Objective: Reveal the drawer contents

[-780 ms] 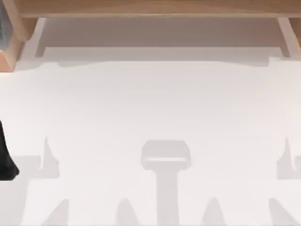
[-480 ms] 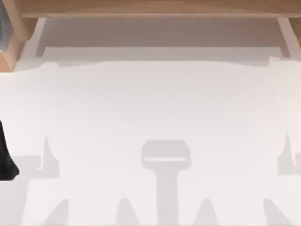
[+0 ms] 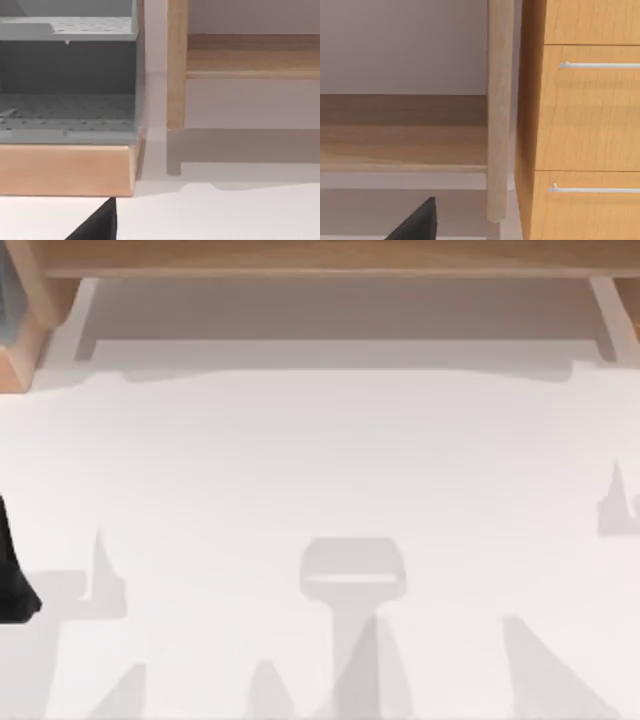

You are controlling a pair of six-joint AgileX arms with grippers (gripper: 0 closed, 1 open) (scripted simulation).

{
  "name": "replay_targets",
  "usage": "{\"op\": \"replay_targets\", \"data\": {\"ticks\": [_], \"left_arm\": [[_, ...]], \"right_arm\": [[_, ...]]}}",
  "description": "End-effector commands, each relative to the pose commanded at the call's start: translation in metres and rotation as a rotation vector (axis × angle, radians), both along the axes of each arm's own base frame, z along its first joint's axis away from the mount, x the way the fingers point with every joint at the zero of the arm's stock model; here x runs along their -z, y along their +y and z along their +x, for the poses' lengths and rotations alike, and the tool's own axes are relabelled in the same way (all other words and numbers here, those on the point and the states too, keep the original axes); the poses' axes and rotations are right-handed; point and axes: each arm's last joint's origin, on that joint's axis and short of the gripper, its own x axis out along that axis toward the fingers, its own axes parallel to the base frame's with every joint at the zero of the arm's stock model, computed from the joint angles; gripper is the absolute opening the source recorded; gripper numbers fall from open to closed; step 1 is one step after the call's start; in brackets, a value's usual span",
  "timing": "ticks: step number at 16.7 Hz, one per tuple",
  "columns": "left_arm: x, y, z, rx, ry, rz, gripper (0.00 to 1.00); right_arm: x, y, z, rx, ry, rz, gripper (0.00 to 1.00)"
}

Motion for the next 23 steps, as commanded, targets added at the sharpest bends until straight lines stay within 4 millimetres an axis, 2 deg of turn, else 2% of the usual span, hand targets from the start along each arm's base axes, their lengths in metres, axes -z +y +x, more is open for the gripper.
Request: {"op": "replay_targets", "data": {"ticks": [3,7,9,15,19,23], "left_arm": [[0.0,0.0,0.0,0.0,0.0,0.0,1.0],[0.0,0.0,0.0,0.0,0.0,0.0,1.0],[0.0,0.0,0.0,0.0,0.0,0.0,1.0],[0.0,0.0,0.0,0.0,0.0,0.0,1.0],[0.0,0.0,0.0,0.0,0.0,0.0,1.0],[0.0,0.0,0.0,0.0,0.0,0.0,1.0]], "right_arm": [[-0.018,-0.021,0.03,-0.004,0.011,0.004,1.0],[-0.027,-0.048,0.06,-0.003,0.021,0.007,1.0],[-0.029,-0.055,0.066,-0.002,0.019,0.005,1.0],[-0.028,-0.056,0.068,-0.001,0.019,-0.006,1.0],[-0.028,-0.067,0.088,0.015,0.007,-0.155,1.0],[-0.014,-0.088,0.126,0.023,0.009,-0.421,1.0]]}}
